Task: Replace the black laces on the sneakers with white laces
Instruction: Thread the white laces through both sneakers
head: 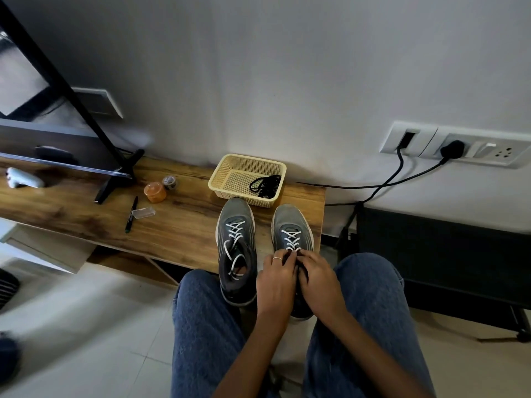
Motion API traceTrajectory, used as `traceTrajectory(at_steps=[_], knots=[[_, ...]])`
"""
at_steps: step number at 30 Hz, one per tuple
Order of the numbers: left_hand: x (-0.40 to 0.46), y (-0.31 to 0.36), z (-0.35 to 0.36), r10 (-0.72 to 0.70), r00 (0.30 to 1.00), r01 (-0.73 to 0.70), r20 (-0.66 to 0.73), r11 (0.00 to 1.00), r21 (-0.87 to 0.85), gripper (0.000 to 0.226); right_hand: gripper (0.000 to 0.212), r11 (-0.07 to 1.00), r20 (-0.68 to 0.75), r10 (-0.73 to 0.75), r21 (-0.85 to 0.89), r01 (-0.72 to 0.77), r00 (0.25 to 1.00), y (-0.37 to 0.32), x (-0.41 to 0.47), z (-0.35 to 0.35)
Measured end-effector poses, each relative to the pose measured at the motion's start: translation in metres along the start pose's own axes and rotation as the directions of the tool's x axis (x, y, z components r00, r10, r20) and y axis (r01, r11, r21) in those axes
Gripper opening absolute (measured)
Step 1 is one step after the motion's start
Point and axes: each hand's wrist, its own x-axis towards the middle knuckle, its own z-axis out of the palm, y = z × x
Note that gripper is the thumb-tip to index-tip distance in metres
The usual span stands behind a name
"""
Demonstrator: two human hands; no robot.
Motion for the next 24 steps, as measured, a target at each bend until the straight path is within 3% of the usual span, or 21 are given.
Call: traceTrajectory(at_steps=[5,10,15,18,20,24], knots=[[-0.005,-0.003,0.003,-0.067,0.997,0.072,0.046,0.991,-0.116,0.035,0.032,0.999,0.051,0.020,0.048,-0.023,0.999,0.001,0.004,-0.003],[-0.016,-0.007,-0.012,-0.145,0.989,0.131,-0.011,0.920,-0.369,0.028,0.024,0.977,-0.059,0.128,0.181,-0.115,0.990,0.000,0.004,-0.023],[-0.034,-0.021,-0.023,-0.164,0.967,0.102,-0.197,0.952,-0.290,0.024,0.021,0.966,-0.106,0.140,0.233,-0.112,0.985,-0.006,-0.006,-0.028],[-0.040,-0.033,-0.025,-0.199,0.953,0.170,-0.229,0.976,-0.139,0.035,0.018,0.990,-0.100,0.045,0.138,-0.031,0.994,-0.013,-0.012,-0.023],[-0.045,-0.039,-0.026,-0.271,0.942,0.261,-0.195,0.962,-0.076,0.046,0.019,0.999,-0.020,-0.034,0.035,0.035,0.999,-0.020,-0.017,-0.020],[-0.053,-0.049,-0.023,-0.332,0.942,0.334,-0.051,0.942,0.025,0.066,0.076,0.941,0.320,-0.023,-0.314,0.129,0.947,-0.029,-0.026,-0.011]])
